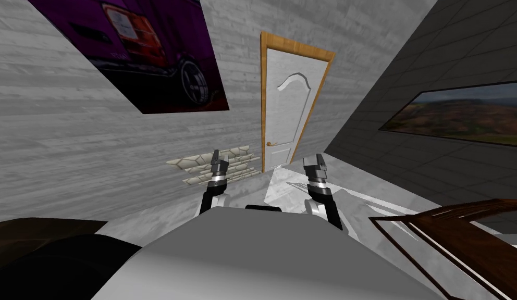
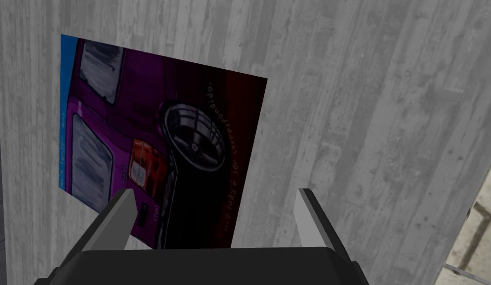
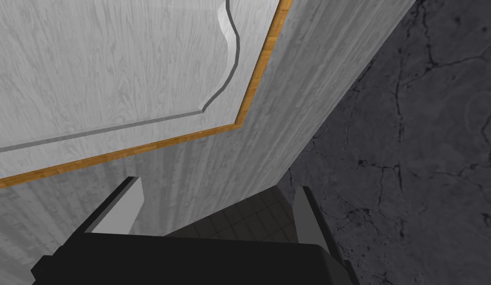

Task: Pull the door open

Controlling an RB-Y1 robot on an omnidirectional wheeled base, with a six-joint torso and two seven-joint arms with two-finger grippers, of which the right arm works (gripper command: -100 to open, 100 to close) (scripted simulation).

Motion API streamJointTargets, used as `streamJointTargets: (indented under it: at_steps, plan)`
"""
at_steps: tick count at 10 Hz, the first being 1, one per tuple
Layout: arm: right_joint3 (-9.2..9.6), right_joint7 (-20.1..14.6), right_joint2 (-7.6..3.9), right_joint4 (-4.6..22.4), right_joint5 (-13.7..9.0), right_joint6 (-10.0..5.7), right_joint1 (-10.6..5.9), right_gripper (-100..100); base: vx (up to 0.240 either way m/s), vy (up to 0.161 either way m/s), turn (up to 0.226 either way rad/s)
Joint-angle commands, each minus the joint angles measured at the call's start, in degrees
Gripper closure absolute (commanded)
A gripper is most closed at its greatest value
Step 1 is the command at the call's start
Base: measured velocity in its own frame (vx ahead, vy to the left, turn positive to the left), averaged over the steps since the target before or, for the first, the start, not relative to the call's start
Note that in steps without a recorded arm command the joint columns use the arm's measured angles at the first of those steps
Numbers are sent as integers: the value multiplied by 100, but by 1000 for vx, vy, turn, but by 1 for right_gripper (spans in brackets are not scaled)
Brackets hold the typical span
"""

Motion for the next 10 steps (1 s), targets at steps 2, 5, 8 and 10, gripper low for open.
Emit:
streamJointTargets:
  at_steps: [2, 5, 8, 10]
  plan:
    - [9, -66, -127, 473, 5, -84, -181, -100, 101, -9, 133]
    - [16, -118, -230, 932, 8, -142, -318, -100, 63, -11, 90]
    - [24, -173, -338, 1368, 11, -203, -462, -100, 69, -7, 97]
    - [28, -201, -392, 1585, 12, -234, -535, -100, 71, -19, 96]
